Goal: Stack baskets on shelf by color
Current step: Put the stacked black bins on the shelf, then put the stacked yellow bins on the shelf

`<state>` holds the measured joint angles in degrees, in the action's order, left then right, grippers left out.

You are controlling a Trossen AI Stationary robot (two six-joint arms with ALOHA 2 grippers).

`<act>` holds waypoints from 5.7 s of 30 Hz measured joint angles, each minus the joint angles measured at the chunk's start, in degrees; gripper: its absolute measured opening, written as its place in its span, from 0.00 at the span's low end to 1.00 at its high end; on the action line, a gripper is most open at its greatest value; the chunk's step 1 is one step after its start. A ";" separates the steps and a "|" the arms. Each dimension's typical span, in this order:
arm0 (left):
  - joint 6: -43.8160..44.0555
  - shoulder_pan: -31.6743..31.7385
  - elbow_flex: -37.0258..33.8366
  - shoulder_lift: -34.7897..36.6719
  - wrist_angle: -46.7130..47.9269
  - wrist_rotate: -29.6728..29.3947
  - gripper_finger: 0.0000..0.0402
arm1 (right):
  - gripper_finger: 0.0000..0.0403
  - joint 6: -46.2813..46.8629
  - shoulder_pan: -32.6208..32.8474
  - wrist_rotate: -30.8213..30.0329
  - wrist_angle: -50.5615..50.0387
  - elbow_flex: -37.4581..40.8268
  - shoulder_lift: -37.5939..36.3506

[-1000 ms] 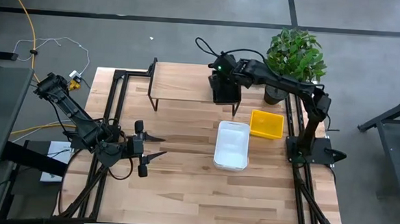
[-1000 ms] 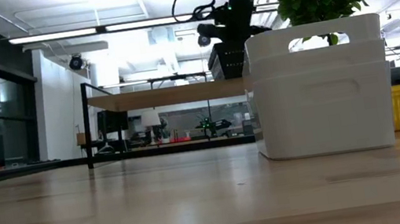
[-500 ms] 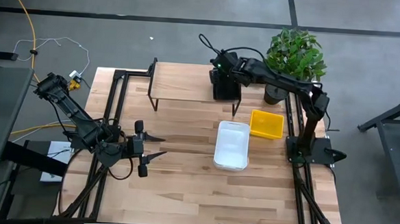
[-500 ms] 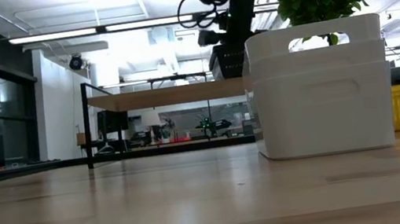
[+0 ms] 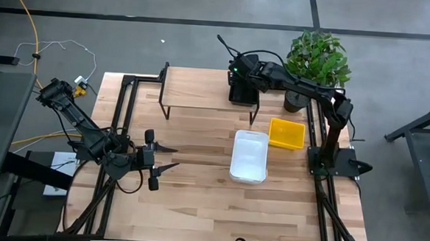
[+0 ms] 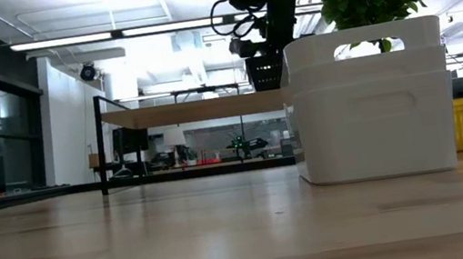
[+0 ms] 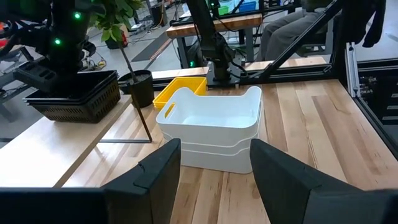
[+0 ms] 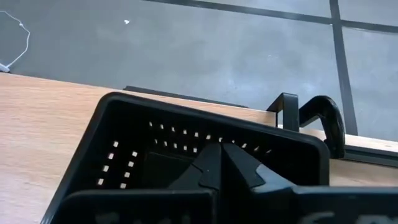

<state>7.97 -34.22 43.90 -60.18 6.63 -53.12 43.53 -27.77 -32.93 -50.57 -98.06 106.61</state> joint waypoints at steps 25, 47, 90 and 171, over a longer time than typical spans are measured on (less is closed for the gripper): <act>0.32 0.07 0.00 -0.02 -0.04 -0.02 0.45 | 0.00 -8.69 27.78 8.43 -37.74 -1.99 -18.21; -0.48 0.07 0.00 -0.02 -0.29 -0.02 0.45 | 0.39 8.77 36.31 19.76 -28.81 41.74 -35.36; -0.63 0.07 0.00 -0.02 -0.42 0.00 0.45 | 0.49 -9.07 28.39 17.04 -10.08 59.65 -37.55; 0.93 0.04 0.00 -0.04 -0.44 0.08 0.45 | 0.00 -43.42 25.68 1.48 19.16 -0.78 2.37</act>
<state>8.90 -34.17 43.90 -60.23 6.20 -53.04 0.11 -2.09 -31.44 -31.41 -98.84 108.98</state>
